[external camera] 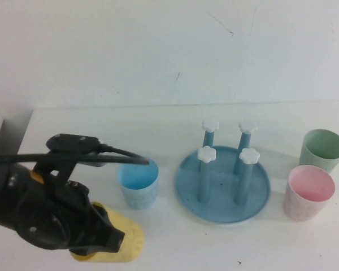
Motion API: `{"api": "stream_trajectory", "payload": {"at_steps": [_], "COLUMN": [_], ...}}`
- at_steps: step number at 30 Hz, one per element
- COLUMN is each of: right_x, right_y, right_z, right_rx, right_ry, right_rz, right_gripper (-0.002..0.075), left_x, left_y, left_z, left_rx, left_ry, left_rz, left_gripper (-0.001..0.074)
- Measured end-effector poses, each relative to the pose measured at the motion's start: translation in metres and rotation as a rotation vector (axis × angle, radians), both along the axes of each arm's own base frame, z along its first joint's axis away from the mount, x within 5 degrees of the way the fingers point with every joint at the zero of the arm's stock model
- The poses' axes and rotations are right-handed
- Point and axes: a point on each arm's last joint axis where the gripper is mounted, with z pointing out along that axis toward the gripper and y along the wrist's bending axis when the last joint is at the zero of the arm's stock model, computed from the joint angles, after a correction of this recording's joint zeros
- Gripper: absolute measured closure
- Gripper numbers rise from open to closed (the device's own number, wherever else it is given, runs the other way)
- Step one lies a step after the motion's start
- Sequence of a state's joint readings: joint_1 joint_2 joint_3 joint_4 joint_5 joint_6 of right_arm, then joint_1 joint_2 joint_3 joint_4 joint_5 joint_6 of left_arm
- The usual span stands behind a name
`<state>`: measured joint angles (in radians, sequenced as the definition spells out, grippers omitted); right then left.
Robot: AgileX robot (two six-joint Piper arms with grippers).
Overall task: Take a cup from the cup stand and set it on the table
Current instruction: Place the cup on the table
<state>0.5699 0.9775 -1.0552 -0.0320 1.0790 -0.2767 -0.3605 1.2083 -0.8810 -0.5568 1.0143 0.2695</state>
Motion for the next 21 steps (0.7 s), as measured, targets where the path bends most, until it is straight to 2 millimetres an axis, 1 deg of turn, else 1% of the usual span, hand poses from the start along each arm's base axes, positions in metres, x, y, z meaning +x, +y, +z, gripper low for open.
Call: {"api": "stream_trajectory", "payload": {"at_steps": [4,8,11,16,21], "right_x": [-0.025,-0.047,-0.061,-0.075,-0.078], "right_y": [-0.015,-0.028,-0.036,-0.044,-0.046], "right_z": [-0.028,-0.055,-0.069,-0.089,-0.098], "right_rx": [0.069,0.126,0.159,0.183,0.173], "right_ry": [-0.087,-0.154,-0.188,-0.198,-0.2], "right_rz": [0.002,0.003,0.004,0.004,0.015], "right_gripper": [0.0726,0.0726,0.0726,0.0726,0.0726], "left_x": [0.006,0.017,0.026,0.046,0.059], "left_y": [-0.018,-0.037,-0.05,-0.065,-0.071], "left_z": [-0.002,-0.013,-0.024,-0.045,-0.058], "left_rx": [0.107,0.181,0.222,0.284,0.316], "left_ry": [-0.04,-0.015,0.011,0.057,0.069], "left_rz": [-0.028,-0.071,-0.105,-0.102,-0.095], "left_gripper": [0.0729,0.0729,0.0729,0.0729,0.0729]}}
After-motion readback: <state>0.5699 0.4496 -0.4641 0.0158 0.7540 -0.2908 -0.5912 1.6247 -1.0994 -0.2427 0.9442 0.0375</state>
